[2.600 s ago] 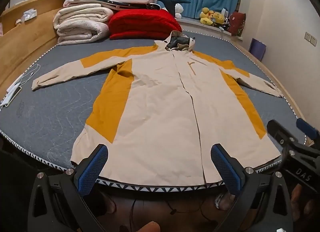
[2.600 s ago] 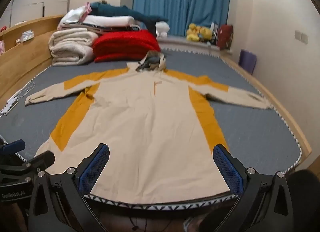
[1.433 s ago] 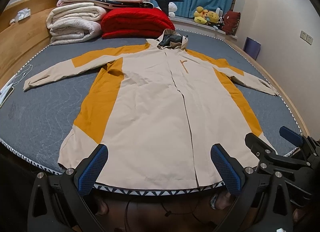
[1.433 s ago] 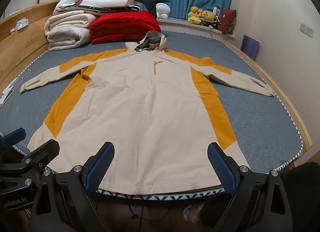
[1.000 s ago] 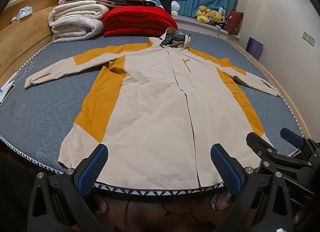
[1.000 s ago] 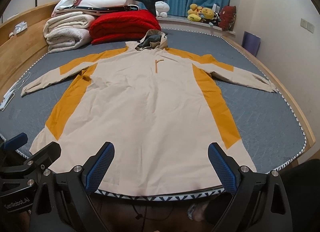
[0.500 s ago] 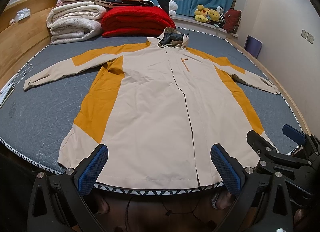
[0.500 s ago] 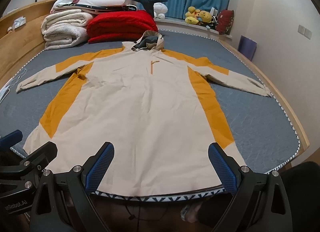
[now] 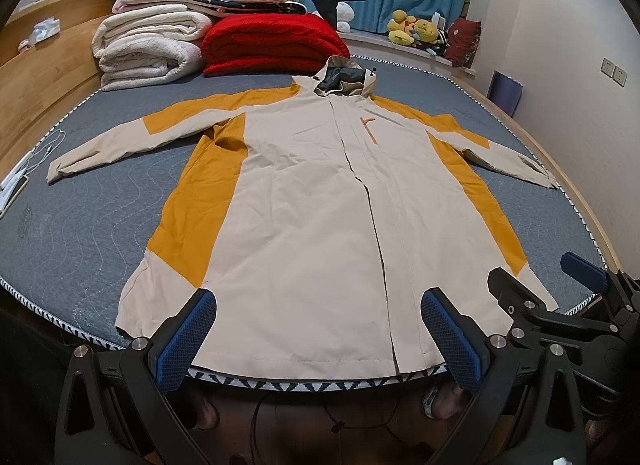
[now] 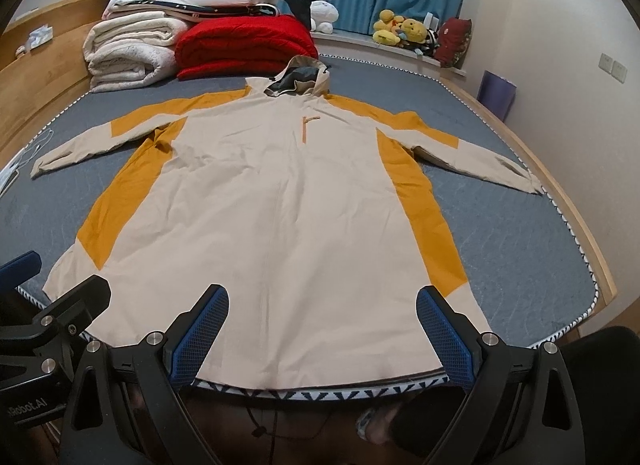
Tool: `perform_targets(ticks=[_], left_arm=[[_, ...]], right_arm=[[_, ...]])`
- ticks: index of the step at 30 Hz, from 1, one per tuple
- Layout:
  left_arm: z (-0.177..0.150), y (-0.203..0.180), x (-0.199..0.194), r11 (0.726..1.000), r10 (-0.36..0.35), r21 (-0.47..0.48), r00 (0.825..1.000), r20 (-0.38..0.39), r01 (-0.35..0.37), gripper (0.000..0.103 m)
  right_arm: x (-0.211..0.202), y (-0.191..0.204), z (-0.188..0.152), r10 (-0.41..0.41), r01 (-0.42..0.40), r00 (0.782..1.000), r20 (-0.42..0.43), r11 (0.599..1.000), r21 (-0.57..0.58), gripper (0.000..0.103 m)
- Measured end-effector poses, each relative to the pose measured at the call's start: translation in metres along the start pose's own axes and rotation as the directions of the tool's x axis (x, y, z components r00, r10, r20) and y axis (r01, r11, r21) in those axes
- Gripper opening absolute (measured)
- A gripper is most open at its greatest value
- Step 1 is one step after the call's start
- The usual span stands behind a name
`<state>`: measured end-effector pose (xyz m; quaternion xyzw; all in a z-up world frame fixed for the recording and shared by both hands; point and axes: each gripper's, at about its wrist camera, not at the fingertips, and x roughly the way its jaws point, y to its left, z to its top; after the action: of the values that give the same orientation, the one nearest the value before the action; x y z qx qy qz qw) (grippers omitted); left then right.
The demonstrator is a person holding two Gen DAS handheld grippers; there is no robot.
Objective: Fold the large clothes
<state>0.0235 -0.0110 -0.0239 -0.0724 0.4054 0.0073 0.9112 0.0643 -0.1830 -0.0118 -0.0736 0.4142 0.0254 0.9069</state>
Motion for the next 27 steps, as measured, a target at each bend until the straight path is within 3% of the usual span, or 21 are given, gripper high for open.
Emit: perform_targets(ticks=[6,14,17,21,27], left_arm=[[0.002,-0.003,-0.002,1.0,-0.004,0.007,1.0,0.004,0.004,0.1],[0.014,-0.01,-0.015,0.998,-0.017,0.054,0.998,0.065,0.013,0.087],[0.03,-0.007,-0.022,0.997,-0.032,0.066,0.995,0.093,0.026,0.078],[0.058,0.0,-0.026,0.995,-0.051,0.087,0.991,0.124,0.04,0.051],[0.129,0.034,-0.013,0.996,-0.069,0.064,0.98,0.185,0.058,0.034]], right_arm=[[0.0,0.0,-0.001,0.004,-0.004,1.0,-0.001,1.0,0.006,0.095],[-0.005,-0.004,0.007,0.012,-0.013,1.0,0.029,1.0,0.02,0.092],[-0.009,-0.009,0.019,0.018,-0.02,0.999,0.049,0.999,0.027,0.079],[-0.015,-0.025,0.049,0.025,-0.032,0.995,0.101,0.997,0.065,0.07],[-0.012,-0.046,0.111,0.042,-0.067,0.973,0.228,0.992,0.107,0.069]])
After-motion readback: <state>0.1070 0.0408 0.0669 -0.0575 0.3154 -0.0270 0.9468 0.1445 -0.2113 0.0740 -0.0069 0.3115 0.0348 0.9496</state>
